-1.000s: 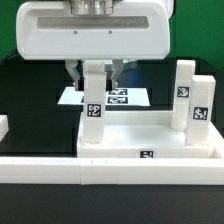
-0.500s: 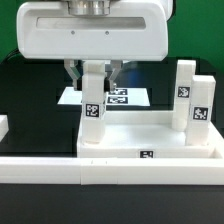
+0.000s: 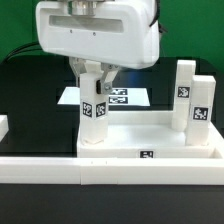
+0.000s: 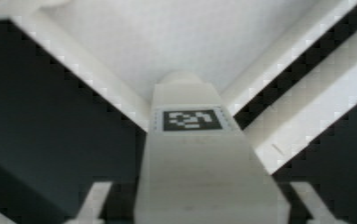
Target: Assemble desk
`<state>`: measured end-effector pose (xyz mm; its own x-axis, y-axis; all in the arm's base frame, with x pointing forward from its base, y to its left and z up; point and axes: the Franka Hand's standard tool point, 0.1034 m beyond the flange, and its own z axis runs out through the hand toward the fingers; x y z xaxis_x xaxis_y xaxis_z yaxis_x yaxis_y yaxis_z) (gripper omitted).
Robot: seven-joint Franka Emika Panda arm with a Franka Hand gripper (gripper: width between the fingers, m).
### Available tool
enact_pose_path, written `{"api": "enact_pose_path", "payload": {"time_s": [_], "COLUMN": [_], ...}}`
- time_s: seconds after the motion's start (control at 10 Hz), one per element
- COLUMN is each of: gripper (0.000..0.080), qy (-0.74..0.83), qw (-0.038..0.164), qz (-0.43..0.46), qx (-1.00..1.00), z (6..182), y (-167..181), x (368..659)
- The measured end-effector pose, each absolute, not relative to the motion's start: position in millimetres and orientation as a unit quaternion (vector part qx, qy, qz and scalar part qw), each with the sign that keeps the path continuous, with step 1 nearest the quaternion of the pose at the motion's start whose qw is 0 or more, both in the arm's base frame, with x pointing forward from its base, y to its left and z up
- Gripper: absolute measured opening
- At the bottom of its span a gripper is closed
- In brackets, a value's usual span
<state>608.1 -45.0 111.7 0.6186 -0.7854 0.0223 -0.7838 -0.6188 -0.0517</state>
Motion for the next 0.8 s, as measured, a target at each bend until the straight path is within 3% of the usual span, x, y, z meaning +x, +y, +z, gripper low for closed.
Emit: {"api": "enact_pose_path", "payload": {"time_s": [0.5,0.6,0.7,0.8], "gripper": [0.0288,0.0399,0.0399,0.0535], "qy": [0.62,0.625,0.615,0.602], "qw": [0.032,0.033,0.034,0.032], "qz": [-0.012,-0.011,-0.011,-0.01], "qx": [-0.784,-0.779,-0.788,-0.798], "z": [110.9,110.4,110.2,110.0], "y": [-45.4,-43.8,-43.3,-42.3], "x": [607.9,607.9,607.8,607.4]}}
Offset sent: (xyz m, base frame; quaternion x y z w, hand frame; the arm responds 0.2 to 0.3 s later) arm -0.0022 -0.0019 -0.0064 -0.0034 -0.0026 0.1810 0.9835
